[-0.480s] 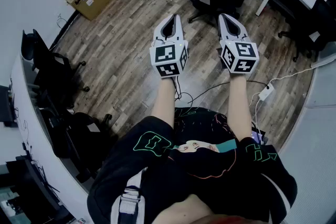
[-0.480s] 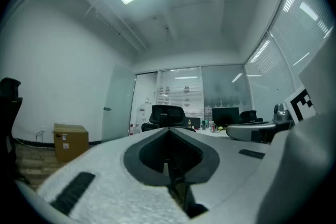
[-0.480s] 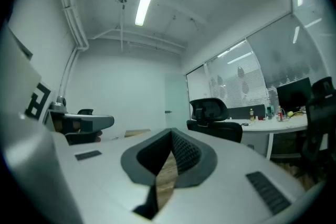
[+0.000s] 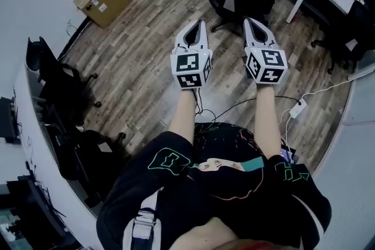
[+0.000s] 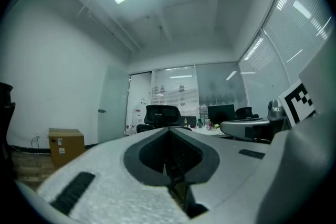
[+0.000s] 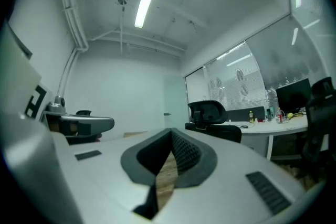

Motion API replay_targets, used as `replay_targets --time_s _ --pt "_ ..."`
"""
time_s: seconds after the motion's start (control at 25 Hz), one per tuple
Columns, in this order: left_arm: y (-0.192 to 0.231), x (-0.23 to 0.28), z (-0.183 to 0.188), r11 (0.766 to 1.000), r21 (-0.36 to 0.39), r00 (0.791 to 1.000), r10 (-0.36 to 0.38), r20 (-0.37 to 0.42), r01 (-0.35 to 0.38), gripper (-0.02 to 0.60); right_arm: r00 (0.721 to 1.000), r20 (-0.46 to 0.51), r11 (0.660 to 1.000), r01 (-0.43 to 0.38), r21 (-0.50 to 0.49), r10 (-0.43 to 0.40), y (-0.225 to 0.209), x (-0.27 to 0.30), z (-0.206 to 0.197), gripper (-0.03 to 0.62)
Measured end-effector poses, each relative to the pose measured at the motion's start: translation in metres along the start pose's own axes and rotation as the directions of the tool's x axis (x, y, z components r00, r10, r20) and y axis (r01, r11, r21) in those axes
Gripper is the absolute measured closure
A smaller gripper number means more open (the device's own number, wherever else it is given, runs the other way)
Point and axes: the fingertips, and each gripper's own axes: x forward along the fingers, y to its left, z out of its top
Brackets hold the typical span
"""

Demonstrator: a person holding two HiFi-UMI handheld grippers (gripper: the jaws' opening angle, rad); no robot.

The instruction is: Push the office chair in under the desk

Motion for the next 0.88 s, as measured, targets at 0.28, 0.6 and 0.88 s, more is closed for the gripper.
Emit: replay_targets --time_s 0.28,0.6,0.88 --pt "0.003 0.004 -0.017 1.0 -0.01 0.999 0.011 -0.035 -0.011 0.575 0.999 -0.025 1.0 -0.025 0.017 0.025 -0.002 0.009 -0.013 0.589" --pt "0.02 0.043 -0.034 1.0 -0.008 0.998 -0.011 -0.063 0.01 0.574 0.998 -0.05 0.999 -0.024 0.034 0.026 -0.012 0.053 -0.028 0.589" --pt "0.059 0.101 -0.07 0.998 -0.042 0.99 -0.051 -0.13 0.046 0.574 0.993 -0.118 0.999 -0.017 0.039 0.022 -0.01 0.12 -0.062 0.589"
